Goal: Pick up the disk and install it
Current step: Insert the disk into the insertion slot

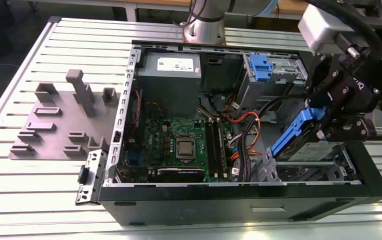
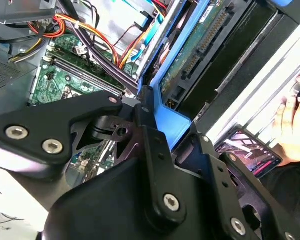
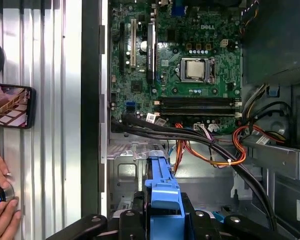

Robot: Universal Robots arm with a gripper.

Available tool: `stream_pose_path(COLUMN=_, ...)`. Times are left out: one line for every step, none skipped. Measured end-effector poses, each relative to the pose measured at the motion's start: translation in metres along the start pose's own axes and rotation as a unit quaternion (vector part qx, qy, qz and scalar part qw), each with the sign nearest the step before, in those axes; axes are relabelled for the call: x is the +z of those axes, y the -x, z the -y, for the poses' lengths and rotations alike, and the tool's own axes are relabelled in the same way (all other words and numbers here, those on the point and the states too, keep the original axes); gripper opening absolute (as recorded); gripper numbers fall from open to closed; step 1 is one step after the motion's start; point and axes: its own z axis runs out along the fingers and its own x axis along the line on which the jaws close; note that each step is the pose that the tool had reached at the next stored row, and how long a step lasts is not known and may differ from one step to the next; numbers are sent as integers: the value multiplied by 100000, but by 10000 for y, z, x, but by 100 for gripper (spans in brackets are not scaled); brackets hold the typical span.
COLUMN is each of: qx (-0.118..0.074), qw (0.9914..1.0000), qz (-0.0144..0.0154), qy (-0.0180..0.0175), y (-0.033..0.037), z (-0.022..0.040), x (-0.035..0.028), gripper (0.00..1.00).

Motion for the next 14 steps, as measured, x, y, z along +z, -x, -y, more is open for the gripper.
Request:
stream_pose_path(qx=-1, qw=100000, qz=1, qy=1, y=0, z=1, x=11, gripper=36)
stream_pose_path(qx=-1, qw=100000, qz=-1, qy=0, y=0, z=2, x=21, gripper=36)
stream_pose_path(qx=1, qw=100000, qz=-3, qy=-1, y=-1, z=2, x=31, gripper=36)
stream_pose_path(qx=-2, qw=100000, qz=-1, qy=1, y=-1, z=3, x=41, gripper=36)
stream_pose_path(qx=-1, qw=100000, qz=-1, qy=-1, y=-1, z=4, x=52, gripper=36)
stream_pose_path(qx=-1, qw=100000, qz=-1, qy=0, y=-1, z=5, x=62, gripper=36)
stream_pose_path(qx=-2, qw=100000, qz=-2, qy=0, y=-2, z=6, x=73, gripper=36)
stream_pose_path(qx=0, qw=100000, qz=0, qy=-2, y=-2, z=6, x=83, gripper=36)
stream_pose_path(qx=0, qw=100000, qz=-4, qy=0, y=-3, z=7, x=99, gripper=36)
stream_pose_path(qx=2, qw=100000, qz=-4, qy=0, y=-3, z=8, x=109, gripper=36)
stream_pose_path(qx=0, qw=100000, qz=-2, qy=1, y=-3, z=9, x=119, gripper=36)
stream_pose_path(qx=-8, qw=100000, qz=3, qy=-13, y=-3, z=11, x=130, gripper=38)
stream_pose_path(qx=-7, qw=100000, qz=-3, qy=-4, y=-3, z=11, x=139, gripper=38)
stream_pose_path(qx=-2, qw=100000, qz=1, qy=1, y=-4, z=12, x=151, gripper=43)
